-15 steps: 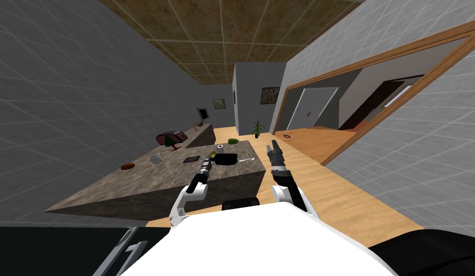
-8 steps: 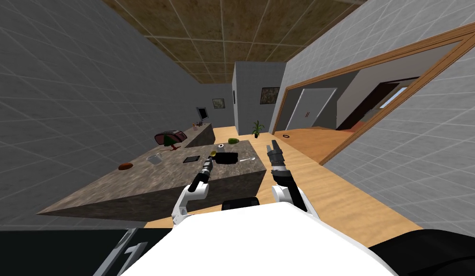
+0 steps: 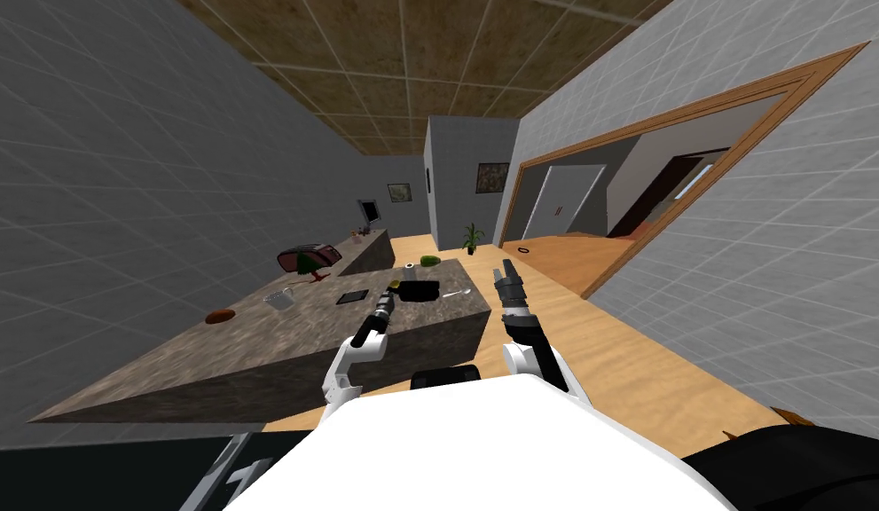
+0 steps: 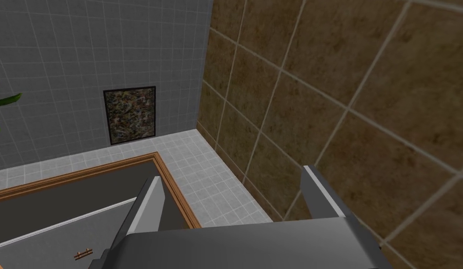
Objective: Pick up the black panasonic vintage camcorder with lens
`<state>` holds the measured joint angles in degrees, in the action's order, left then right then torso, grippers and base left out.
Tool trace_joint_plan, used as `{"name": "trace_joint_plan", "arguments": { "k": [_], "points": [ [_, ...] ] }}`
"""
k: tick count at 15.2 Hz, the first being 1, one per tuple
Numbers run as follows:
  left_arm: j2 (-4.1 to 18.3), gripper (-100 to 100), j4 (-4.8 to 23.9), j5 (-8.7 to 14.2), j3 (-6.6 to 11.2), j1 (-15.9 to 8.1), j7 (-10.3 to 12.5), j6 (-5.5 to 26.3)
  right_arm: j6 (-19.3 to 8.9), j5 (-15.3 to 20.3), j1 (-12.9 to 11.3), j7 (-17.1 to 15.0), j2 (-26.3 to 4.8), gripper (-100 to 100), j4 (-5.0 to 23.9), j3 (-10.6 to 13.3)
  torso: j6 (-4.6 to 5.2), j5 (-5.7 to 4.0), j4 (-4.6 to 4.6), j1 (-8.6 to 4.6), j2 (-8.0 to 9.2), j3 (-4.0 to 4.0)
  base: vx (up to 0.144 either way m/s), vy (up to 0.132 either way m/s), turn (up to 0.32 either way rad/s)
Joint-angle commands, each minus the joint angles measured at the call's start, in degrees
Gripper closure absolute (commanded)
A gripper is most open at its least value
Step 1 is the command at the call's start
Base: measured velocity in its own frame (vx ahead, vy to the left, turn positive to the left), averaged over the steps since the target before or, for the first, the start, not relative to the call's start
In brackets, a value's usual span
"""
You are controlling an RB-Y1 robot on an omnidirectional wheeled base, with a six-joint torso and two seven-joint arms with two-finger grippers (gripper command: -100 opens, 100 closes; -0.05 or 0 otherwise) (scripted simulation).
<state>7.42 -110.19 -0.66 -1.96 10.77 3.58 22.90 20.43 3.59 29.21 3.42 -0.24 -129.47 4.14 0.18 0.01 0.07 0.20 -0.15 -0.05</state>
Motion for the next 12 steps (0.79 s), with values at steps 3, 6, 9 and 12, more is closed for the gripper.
{"name": "trace_joint_plan", "arguments": {
  "k": [3, 6, 9, 12],
  "points": [
    [-0.1, -100, 1.4, 0.7, 0.74, -2.8, 0.7, 2.8, 0.0, 0.0, 0.0, 0.0, 0.0, 0, 0.0, 0.0, 0.00, 0.00, -0.01, -0.01, -0.06, -0.04, -0.033, 0.067, -0.120],
    [-0.2, -100, 3.4, 0.3, 1.48, -4.3, 0.7, 1.7, 0.0, 0.0, 0.0, 0.0, 0.0, 0, 0.0, 0.0, -0.01, -0.04, -0.03, -0.19, -0.15, -0.09, -0.010, 0.018, -0.038],
    [-0.3, -100, 4.0, 0.2, 1.70, -4.8, 0.7, 1.6, 0.0, 0.0, 0.0, 0.0, 0.0, 0, 0.0, 0.0, -0.02, -0.06, -0.05, -0.29, -0.22, -0.13, -0.002, 0.003, -0.008],
    [-0.1, 100, 2.7, 0.4, 1.16, -3.5, 0.6, 1.7, 0.0, 0.0, 0.0, 0.0, 0.0, 0, 0.0, 0.0, -0.03, -0.08, -0.05, -0.34, -0.22, -0.12, 0.002, -0.007, 0.021]
  ]
}}
